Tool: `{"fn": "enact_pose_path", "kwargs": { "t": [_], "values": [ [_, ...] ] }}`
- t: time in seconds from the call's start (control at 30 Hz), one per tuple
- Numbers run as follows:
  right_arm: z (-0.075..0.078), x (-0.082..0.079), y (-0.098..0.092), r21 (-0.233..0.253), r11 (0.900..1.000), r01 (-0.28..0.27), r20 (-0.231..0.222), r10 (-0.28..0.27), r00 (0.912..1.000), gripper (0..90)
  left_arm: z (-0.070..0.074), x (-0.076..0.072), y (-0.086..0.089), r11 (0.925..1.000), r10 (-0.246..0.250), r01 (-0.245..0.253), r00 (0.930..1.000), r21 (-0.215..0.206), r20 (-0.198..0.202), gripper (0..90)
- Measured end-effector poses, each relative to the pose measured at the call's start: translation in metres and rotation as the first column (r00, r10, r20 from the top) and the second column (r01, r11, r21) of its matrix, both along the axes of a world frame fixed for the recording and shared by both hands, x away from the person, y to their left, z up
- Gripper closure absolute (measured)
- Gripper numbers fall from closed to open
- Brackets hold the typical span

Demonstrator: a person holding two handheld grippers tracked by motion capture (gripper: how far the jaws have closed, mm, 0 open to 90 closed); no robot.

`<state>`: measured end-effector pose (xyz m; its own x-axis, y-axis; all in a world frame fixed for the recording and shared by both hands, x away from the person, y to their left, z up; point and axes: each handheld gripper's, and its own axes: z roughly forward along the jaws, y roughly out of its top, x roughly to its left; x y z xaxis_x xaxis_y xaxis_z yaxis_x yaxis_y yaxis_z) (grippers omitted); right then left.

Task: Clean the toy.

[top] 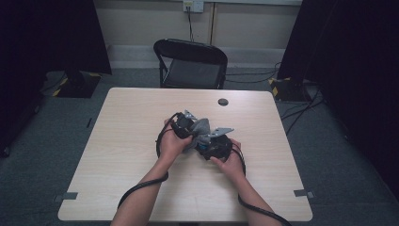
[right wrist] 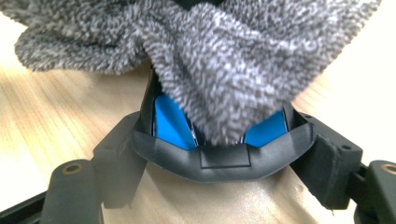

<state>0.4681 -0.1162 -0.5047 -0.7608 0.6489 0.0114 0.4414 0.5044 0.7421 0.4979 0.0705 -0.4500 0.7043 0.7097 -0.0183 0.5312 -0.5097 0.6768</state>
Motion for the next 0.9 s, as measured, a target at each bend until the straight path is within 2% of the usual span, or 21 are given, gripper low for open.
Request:
{"fn": "enact_pose_path", "kwargs": {
  "t": [0.17, 0.3, 0.43, 0.53, 0.83, 0.9],
  "values": [
    [0.0, 0.0, 0.0, 0.0, 1.0, 0.0, 0.0, 0.0, 1.0, 24.6, -0.001, 0.005, 0.006, 0.9998, 0.017, -0.017, 0.9998, -0.006, -0.005, 76.3],
    [0.0, 0.0, 0.0, 0.0, 1.0, 0.0, 0.0, 0.0, 1.0, 24.6, -0.002, 0.01, 0.011, 0.9995, 0.029, -0.029, 0.9996, 0.011, -0.006, 76.4],
    [0.0, 0.0, 0.0, 0.0, 1.0, 0.0, 0.0, 0.0, 1.0, 24.6, -0.004, 0.014, 0.015, 0.9987, 0.05, -0.05, 0.9987, -0.006, -0.013, 76.3],
    [0.0, 0.0, 0.0, 0.0, 1.0, 0.0, 0.0, 0.0, 1.0, 24.6, -0.005, 0.017, 0.019, 0.9982, 0.058, -0.058, 0.9982, 0.011, -0.014, 76.3],
    [0.0, 0.0, 0.0, 0.001, 1.0, 0.0, -0.001, 0.0, 1.0, 24.6, -0.009, 0.026, 0.029, 0.9959, 0.09, -0.09, 0.9956, 0.016, -0.026, 76.4],
    [0.0, 0.0, 0.0, 0.0, 1.0, 0.0, -0.001, 0.0, 1.0, 24.6, -0.011, 0.028, 0.031, 0.994, 0.11, -0.109, 0.9936, 0.009, -0.026, 76.4]
  ]
}}
